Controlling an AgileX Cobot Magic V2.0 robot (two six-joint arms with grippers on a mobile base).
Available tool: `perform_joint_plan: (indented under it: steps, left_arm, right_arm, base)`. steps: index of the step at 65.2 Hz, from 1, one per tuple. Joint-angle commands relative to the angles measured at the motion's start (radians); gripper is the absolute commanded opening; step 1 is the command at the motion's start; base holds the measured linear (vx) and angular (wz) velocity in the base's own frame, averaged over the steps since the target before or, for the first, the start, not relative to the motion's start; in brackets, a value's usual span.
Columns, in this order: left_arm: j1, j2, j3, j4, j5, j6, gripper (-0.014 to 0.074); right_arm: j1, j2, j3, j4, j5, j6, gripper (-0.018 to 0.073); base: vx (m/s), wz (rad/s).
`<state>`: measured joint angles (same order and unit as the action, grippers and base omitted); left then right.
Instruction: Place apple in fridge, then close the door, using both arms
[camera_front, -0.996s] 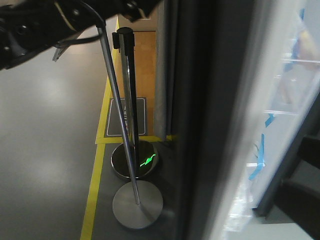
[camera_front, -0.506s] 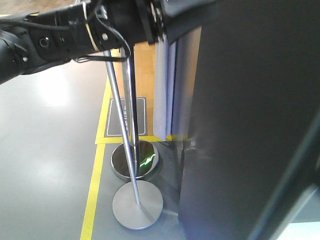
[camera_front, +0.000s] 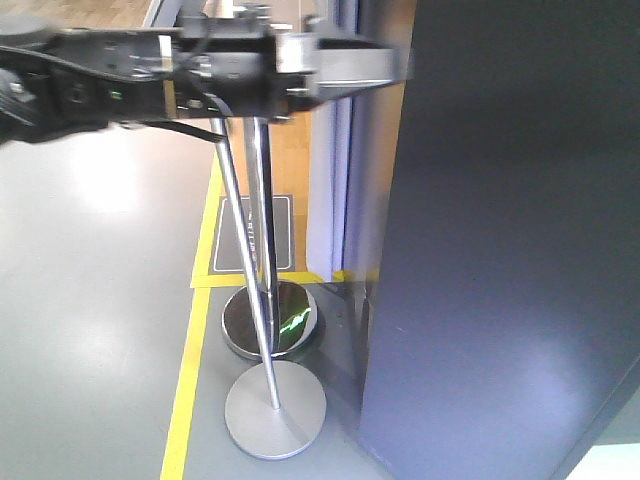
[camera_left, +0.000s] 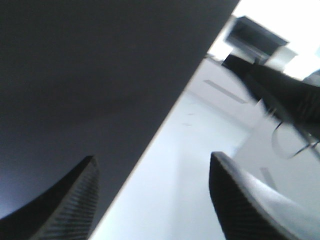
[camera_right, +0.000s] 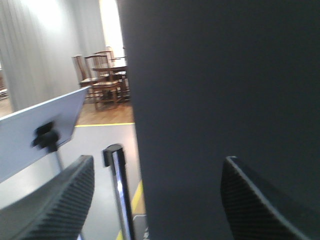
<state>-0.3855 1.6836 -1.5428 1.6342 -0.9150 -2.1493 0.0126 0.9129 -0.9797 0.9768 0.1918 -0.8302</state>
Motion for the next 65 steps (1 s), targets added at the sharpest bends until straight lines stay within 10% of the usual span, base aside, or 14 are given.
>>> perform_joint_plan:
  steps: [1, 10, 31, 65]
  left_arm:
    - [0.061, -0.065, -0.031, 0.02, 0.018, -0.002, 0.0448]
    - [0.164, -0.121, -0.031, 0.15, 0.041, -0.001, 0.0398]
    - [0.348, -0.189, -0.028, 0.15, 0.093, -0.001, 0.03]
    - [0.389, -0.189, -0.028, 0.15, 0.097, -0.002, 0.0289]
  right_arm:
    - [-0.001, 0.078, -0.114, 0.01, -0.09, -0.003, 0.0504]
    - [-0.001, 0.19, -0.224, 0.004, -0.136, -0.003, 0.0504]
    - [-0.001, 0.378, -0.322, 0.004, -0.292, -0.007, 0.0504]
    - [-0.001, 0.626, -0.485, 0.004, -0.34, -0.019, 0.0504]
  base:
    - [0.0, 0.0]
    - [0.0, 0.0]
    - [0.0, 0.0]
    - [0.0, 0.0]
